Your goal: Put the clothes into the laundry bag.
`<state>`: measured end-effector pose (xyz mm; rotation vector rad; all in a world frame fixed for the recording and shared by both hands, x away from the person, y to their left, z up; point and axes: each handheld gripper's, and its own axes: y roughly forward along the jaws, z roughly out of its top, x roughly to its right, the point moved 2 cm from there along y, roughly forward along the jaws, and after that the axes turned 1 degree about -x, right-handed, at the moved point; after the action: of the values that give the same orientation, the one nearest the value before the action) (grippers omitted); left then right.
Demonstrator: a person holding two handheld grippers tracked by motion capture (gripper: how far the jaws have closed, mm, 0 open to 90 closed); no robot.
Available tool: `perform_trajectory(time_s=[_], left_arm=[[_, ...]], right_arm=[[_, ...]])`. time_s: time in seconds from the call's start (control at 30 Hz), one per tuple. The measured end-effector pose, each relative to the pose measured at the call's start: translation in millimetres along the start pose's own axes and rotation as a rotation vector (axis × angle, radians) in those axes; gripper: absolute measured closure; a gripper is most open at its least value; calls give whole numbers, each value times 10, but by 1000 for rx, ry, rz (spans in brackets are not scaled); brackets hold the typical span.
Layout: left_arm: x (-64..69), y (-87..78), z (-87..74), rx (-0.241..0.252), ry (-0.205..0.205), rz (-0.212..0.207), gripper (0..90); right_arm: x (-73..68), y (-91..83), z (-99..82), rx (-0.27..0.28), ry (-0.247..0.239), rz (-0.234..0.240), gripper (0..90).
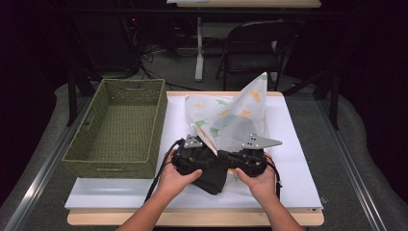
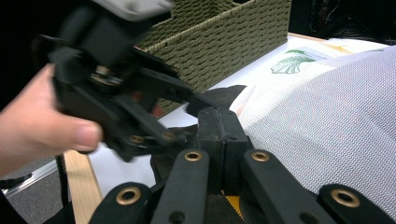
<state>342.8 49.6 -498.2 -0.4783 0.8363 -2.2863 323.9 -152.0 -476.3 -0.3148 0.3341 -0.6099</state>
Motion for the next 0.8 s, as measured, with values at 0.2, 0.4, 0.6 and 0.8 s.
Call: perform_trajectory(time_s=[0.2, 0.4, 0.6, 0.8], left_arm=[[-147, -179, 3, 25, -15, 37, 430], [-290, -130, 57, 32, -46, 77, 410], [-389, 94, 51, -31, -58, 89, 411], [-390, 194, 20, -34, -65, 6, 617]], right_arm=[[1, 6, -4, -2, 1, -1, 900], [10, 1, -2, 2, 3, 0, 900], [15, -16, 1, 6, 7, 1, 900], [19, -20, -1, 8, 6, 3, 900]])
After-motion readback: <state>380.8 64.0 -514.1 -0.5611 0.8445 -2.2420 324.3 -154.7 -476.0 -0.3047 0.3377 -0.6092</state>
